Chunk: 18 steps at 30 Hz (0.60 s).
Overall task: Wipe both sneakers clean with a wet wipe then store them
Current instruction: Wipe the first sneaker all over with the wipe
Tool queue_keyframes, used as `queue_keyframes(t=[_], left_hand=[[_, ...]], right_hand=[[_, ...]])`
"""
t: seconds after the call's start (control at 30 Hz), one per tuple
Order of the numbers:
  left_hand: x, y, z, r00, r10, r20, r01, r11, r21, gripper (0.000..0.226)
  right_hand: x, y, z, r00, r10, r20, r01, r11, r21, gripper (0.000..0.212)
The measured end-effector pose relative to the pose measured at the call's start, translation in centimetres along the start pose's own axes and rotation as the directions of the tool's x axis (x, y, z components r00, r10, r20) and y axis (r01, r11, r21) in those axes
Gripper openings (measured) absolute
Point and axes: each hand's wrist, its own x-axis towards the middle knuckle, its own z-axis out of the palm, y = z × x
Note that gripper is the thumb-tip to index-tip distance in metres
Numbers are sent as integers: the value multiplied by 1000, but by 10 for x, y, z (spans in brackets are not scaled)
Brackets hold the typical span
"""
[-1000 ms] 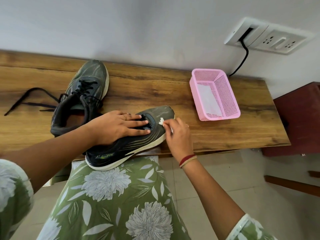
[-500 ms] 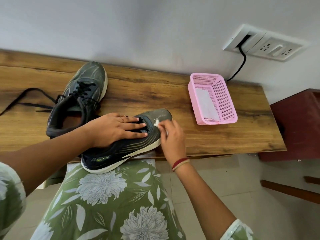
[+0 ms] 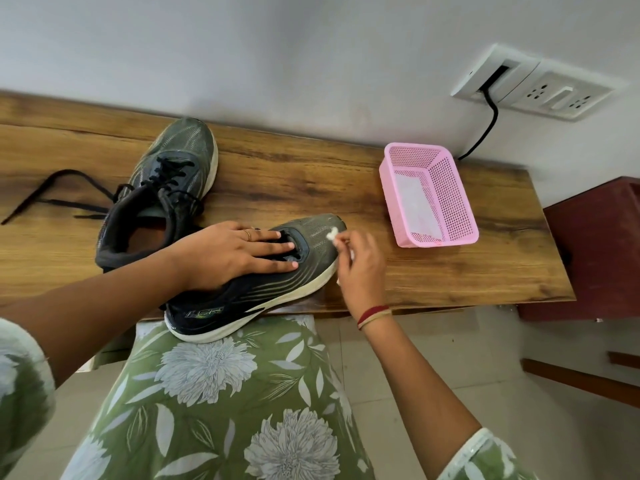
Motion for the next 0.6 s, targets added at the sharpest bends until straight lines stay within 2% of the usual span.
queue_keyframes(t=[0.07, 0.2, 0.23, 0.33, 0.37, 0.47, 0.5, 0.53, 0.6], left_hand=[[0, 0, 0, 1000, 4, 11, -3, 1000, -8, 64], [1, -1, 0, 1000, 9, -2, -9, 1000, 9, 63], [1, 0, 1, 1000, 6, 6, -6, 1000, 5, 63], [1, 1, 1, 1000, 3, 28, -3, 1000, 3, 63], [1, 1, 1, 1000, 4, 28, -4, 1000, 9, 64], [1, 0, 0, 1000, 0, 24, 0, 1000, 7, 64], [1, 0, 1, 1000, -4, 24, 4, 1000, 0, 64], [1, 0, 1, 1000, -5, 23, 5, 1000, -2, 65], [0, 1, 3, 1000, 1, 24, -1, 1000, -1, 65]], right_hand=[[-8, -3, 1, 994, -84, 70, 86, 996, -26, 8], [11, 4, -5, 995, 65, -79, -63, 998, 30, 7], [8, 1, -4, 997, 63, -54, -61, 998, 31, 7], [-8, -5, -2, 994, -69, 91, 75, 995, -64, 8], [-5, -2, -4, 993, -75, 90, 82, 993, -81, 9], [13, 4, -8, 997, 55, -54, -57, 998, -40, 7], [13, 0, -6, 996, 76, -47, -78, 996, -36, 8], [8, -5, -3, 999, 54, -5, -54, 997, -56, 8], [-3, -12, 0, 993, -75, 92, 86, 988, -132, 8]])
